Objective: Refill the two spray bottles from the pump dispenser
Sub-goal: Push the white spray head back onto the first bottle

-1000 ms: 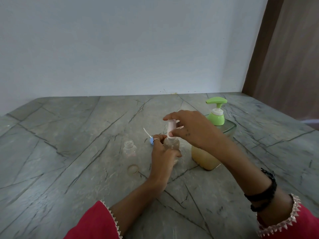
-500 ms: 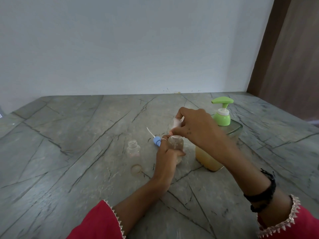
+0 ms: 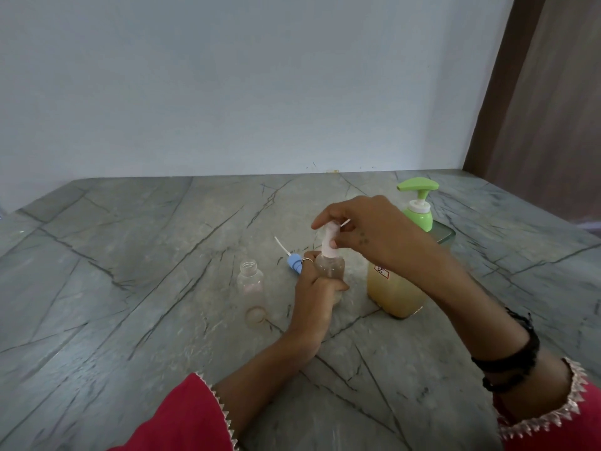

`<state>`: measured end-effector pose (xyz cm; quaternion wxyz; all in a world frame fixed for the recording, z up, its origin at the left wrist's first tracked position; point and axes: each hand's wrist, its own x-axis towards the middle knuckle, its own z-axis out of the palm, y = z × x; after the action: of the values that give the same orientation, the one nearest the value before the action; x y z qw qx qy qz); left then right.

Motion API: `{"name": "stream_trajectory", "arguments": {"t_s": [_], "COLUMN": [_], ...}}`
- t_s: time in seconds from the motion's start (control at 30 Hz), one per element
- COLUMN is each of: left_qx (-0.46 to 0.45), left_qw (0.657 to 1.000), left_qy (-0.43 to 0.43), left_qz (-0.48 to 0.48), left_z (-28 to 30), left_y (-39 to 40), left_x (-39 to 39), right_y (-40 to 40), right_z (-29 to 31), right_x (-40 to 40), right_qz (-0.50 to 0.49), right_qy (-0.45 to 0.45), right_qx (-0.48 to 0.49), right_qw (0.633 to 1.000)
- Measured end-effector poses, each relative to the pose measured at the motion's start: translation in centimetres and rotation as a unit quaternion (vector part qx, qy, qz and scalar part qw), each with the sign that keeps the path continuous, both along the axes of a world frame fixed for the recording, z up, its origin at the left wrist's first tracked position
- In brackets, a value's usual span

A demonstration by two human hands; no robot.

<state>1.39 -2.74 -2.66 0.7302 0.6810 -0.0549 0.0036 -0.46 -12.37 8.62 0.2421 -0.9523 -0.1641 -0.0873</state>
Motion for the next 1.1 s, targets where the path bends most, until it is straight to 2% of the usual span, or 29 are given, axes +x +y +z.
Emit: {"name": "stream_trajectory", "arguments": {"t_s": [0.13,0.2,0.27,0.33,0.43,0.5,0.57,0.87,0.97,1.1], "left_qx": [-0.007,0.012,0.007,-0.001,-0.004,-0.003,-0.01,-0.011,-0.018,-0.027], "left_qw": [0.998,0.999,1.0,1.0,1.0,1.0,1.0,1.0,1.0,1.0], "left_qy": [0.046,0.033,0.022,0.018,0.01,0.008,0.015,-0.004,-0.016,-0.006], "left_qz": [0.043,0.03,0.012,0.004,0.006,0.0,-0.01,-0.002,-0.011,0.001], "left_z": [-0.2,-0.2,0.0,0.2,0.1,0.2,0.3,0.1,0.1,0.0], "left_y": [-0.3,-0.3,-0.1,0.0,-0.1,-0.2,-0.1,0.0,0.0,-0.3], "left_x": [1.0,0.8,0.2,-0.3,-0.2,0.0,0.1,-0.2,-0.3,0.1], "right_y": [0.4,0.8,1.1,1.0,0.3,-0.2,-0.4,0.8,0.6,-0.2], "right_z": [0.1,-0.5,-1.2,-1.4,-0.6,-0.4,-0.5,-1.9,-1.8,-1.8], "right_x": [0.6,0.5,0.4,0.2,-0.2,-0.2,0.1,0.5,0.0,0.2], "right_qz": [-0.057,-0.089,-0.111,-0.095,-0.01,0.031,0.034,-0.083,-0.056,0.02], "right_qy": [-0.023,-0.034,-0.061,-0.062,0.031,0.061,0.04,-0.057,-0.049,0.007], "right_qx": [-0.017,-0.017,-0.057,-0.061,0.01,0.048,0.067,-0.017,-0.036,0.049], "right_qw": [0.998,0.995,0.99,0.992,0.999,0.997,0.996,0.995,0.997,0.999]}}
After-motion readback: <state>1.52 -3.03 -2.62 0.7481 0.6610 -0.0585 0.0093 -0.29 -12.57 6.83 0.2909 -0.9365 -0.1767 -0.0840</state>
